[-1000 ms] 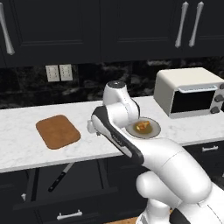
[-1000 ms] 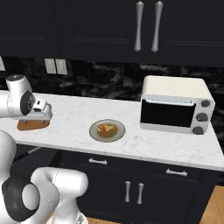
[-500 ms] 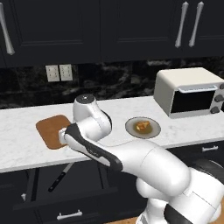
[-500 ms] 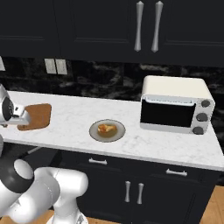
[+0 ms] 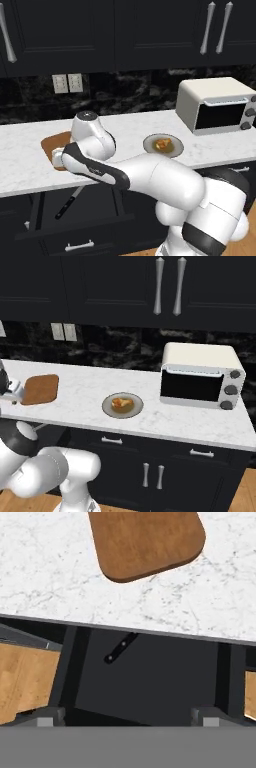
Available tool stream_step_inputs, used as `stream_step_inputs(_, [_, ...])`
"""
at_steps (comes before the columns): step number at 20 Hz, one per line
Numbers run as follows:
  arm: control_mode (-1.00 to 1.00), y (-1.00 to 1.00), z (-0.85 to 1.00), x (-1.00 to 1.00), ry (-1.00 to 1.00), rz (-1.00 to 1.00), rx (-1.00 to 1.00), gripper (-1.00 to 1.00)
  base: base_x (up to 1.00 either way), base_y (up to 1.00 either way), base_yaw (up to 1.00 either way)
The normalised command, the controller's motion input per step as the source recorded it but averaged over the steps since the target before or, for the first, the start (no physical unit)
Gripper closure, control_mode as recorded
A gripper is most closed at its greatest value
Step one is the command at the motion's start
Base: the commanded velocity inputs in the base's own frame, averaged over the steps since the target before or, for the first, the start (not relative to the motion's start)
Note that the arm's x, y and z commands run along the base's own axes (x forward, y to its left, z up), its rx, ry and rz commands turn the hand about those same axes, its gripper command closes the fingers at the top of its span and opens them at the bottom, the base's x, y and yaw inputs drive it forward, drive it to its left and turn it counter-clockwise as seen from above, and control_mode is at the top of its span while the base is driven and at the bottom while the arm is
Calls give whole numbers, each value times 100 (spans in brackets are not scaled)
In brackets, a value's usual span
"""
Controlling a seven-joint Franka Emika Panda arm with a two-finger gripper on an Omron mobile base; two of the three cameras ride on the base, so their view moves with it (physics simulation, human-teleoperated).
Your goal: Pick up the knife from the drawer and place it on the cutting board. Then place the meat from the plate to the cutting board.
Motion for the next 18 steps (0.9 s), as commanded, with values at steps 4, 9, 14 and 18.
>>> stream_step_inputs(4, [-100,0,-3,-9,35,0,-1,-100,0,0,0])
stream_step_inputs(9, [-100,0,-22,-16,32,0,-8,-100,0,0,0])
stream_step_inputs(14, [-100,0,-46,-18,8,0,-12,-100,0,0,0])
stream_step_inputs(18, [-100,0,-71,-16,-3,0,-6,-100,0,0,0])
